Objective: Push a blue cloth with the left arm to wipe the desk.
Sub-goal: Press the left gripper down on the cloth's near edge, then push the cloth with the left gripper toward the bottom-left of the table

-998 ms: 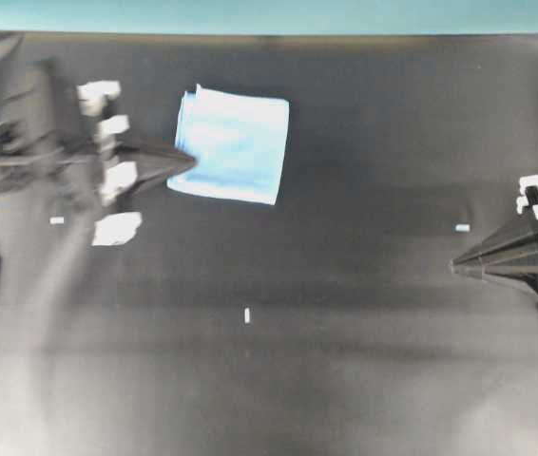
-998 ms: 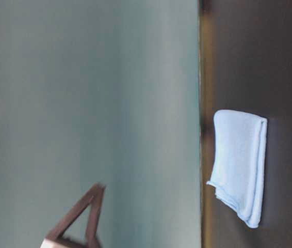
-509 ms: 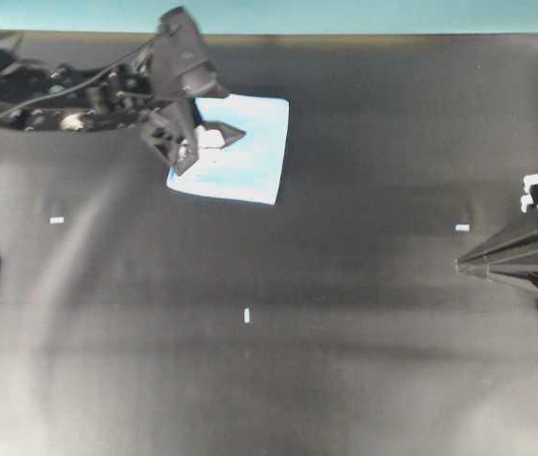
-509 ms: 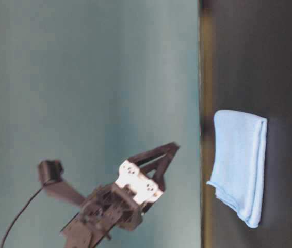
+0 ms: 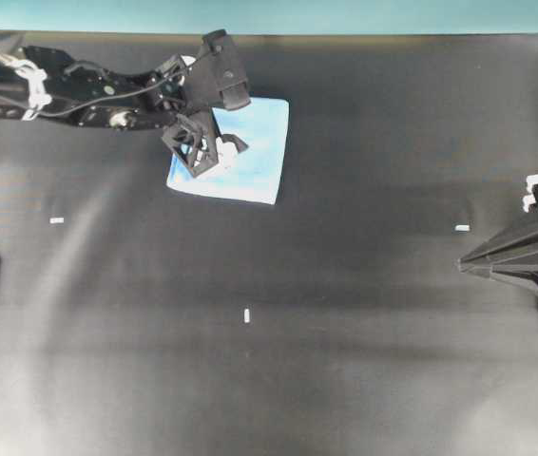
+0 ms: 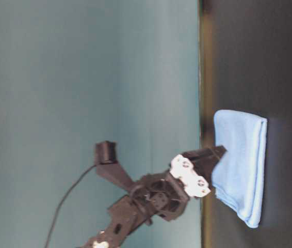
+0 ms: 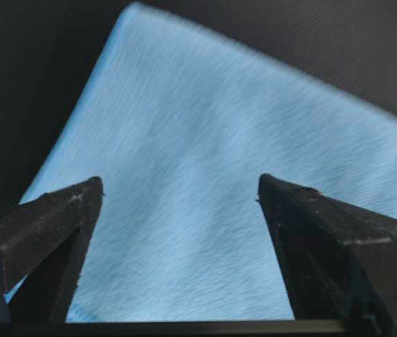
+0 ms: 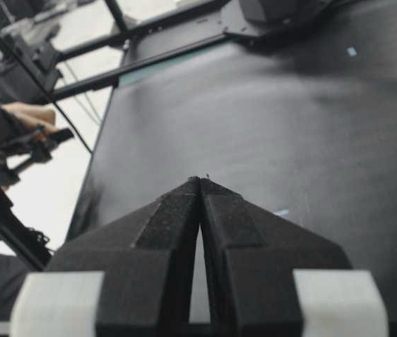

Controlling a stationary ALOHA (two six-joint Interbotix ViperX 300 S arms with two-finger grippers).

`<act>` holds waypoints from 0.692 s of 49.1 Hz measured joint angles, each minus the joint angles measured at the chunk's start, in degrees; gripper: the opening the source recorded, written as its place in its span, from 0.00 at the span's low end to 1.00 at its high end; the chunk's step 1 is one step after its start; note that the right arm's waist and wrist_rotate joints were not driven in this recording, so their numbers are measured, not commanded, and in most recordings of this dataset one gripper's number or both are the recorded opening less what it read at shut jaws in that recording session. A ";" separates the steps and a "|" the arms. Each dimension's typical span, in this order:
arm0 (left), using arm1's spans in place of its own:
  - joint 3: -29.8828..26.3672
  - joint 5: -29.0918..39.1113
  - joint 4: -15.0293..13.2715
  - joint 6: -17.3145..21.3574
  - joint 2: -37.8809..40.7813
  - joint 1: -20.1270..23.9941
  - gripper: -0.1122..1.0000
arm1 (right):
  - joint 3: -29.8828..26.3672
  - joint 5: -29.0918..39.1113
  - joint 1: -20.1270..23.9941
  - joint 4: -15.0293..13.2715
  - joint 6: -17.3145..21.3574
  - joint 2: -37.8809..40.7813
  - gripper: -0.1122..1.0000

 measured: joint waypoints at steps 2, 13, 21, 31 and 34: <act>0.00 0.00 0.09 -0.35 0.62 0.18 0.88 | 0.35 0.00 0.00 0.00 0.00 0.00 0.10; 0.70 -2.29 0.00 -2.81 3.34 -0.18 0.88 | 0.70 -0.09 0.00 0.00 0.00 0.00 0.10; 3.08 -5.98 0.00 -3.25 3.34 -0.62 0.88 | 1.23 -0.09 -0.09 0.00 0.09 -0.18 0.10; 5.98 -7.47 0.09 -3.69 2.37 -1.05 0.88 | 1.41 -0.09 0.00 0.09 0.00 -1.05 0.10; 7.29 -8.17 0.00 -3.78 1.76 -1.58 0.88 | 1.41 -0.09 0.00 0.00 0.09 -1.41 0.10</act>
